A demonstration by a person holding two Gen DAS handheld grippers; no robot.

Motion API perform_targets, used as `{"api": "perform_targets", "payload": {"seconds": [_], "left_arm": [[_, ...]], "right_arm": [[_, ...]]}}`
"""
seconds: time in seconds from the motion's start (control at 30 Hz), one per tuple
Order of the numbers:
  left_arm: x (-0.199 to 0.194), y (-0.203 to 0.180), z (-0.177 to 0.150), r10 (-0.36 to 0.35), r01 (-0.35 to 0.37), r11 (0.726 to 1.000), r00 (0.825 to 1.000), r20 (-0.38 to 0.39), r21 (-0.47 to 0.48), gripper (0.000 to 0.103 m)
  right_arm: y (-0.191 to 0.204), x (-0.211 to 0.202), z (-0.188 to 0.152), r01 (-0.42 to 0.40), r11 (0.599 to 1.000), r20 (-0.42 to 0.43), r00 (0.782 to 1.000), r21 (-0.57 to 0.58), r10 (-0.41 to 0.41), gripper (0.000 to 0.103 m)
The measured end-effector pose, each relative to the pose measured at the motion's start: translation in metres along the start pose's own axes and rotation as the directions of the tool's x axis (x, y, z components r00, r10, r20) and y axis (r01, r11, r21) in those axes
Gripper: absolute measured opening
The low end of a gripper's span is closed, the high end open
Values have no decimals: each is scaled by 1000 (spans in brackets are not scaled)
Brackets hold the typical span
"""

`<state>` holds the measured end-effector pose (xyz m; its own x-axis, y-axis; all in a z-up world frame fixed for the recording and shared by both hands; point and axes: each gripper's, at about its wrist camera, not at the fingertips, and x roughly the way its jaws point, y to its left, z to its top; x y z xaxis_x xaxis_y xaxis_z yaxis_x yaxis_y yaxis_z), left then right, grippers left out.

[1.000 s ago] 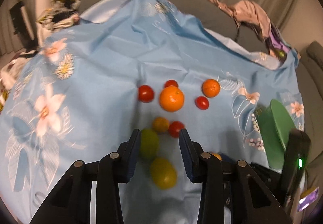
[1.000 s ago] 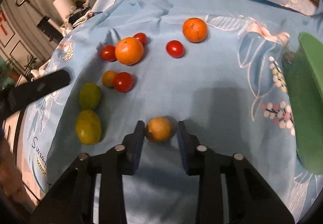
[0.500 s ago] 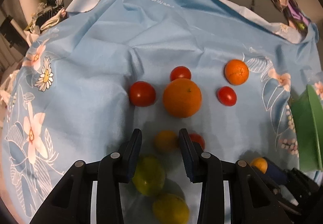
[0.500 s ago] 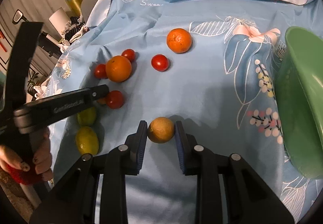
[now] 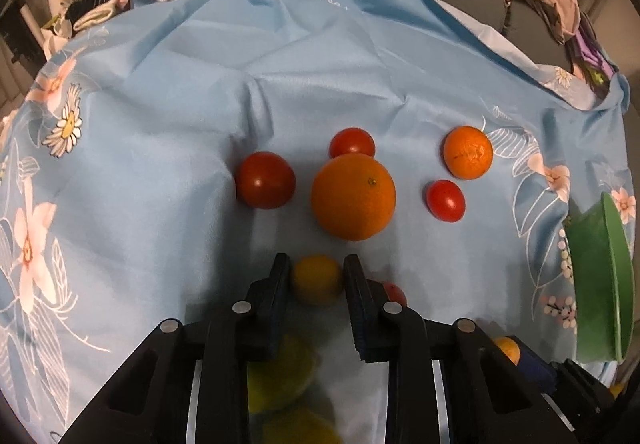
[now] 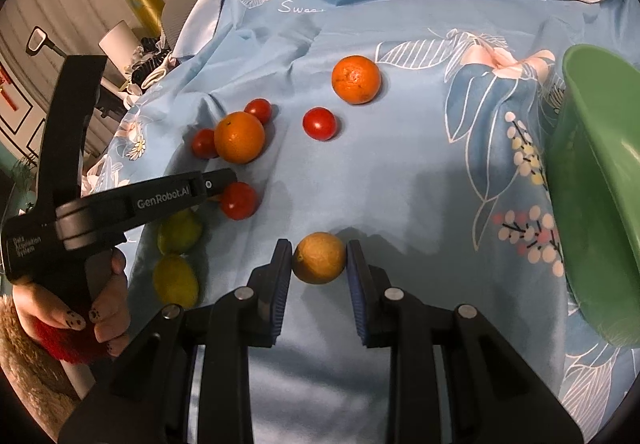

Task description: Organize fruits

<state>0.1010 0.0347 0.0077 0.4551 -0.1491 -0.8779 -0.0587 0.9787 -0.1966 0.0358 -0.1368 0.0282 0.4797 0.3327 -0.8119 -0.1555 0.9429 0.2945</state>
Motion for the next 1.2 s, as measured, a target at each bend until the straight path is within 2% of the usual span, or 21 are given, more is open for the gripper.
{"api": "perform_targets", "payload": {"seconds": [0.17, 0.3, 0.43, 0.53, 0.73, 0.93, 1.2], "left_arm": [[-8, 2, -2, -23, 24, 999, 1000, 22, -44, 27], [-45, -7, -9, -66, 69, 997, 992, 112, -25, 27], [-79, -19, -20, -110, 111, 994, 974, 196, 6, 27], [-106, -32, -29, -154, 148, 988, 953, 260, 46, 27], [-135, -62, -40, -214, 177, 974, 920, 329, 139, 27], [-144, -100, -51, -277, 200, 949, 899, 340, 243, 27], [-129, -154, -58, -322, 220, 919, 897, 303, 327, 27]], "right_arm": [[-1, -2, 0, 12, 1000, 16, 1000, 4, -12, 28], [-1, -13, 1, 13, 1000, 60, 998, 3, -13, 28], [-2, -33, 2, 17, 1000, 124, 992, -5, -16, 28], [-5, -51, 3, 12, 1000, 174, 985, -1, -11, 28], [-26, -93, 1, 25, 999, 278, 960, 43, -36, 28], [-59, -133, -4, 29, 991, 373, 925, 130, -76, 28], [-109, -159, -16, 39, 959, 401, 903, 282, -155, 28]]}}
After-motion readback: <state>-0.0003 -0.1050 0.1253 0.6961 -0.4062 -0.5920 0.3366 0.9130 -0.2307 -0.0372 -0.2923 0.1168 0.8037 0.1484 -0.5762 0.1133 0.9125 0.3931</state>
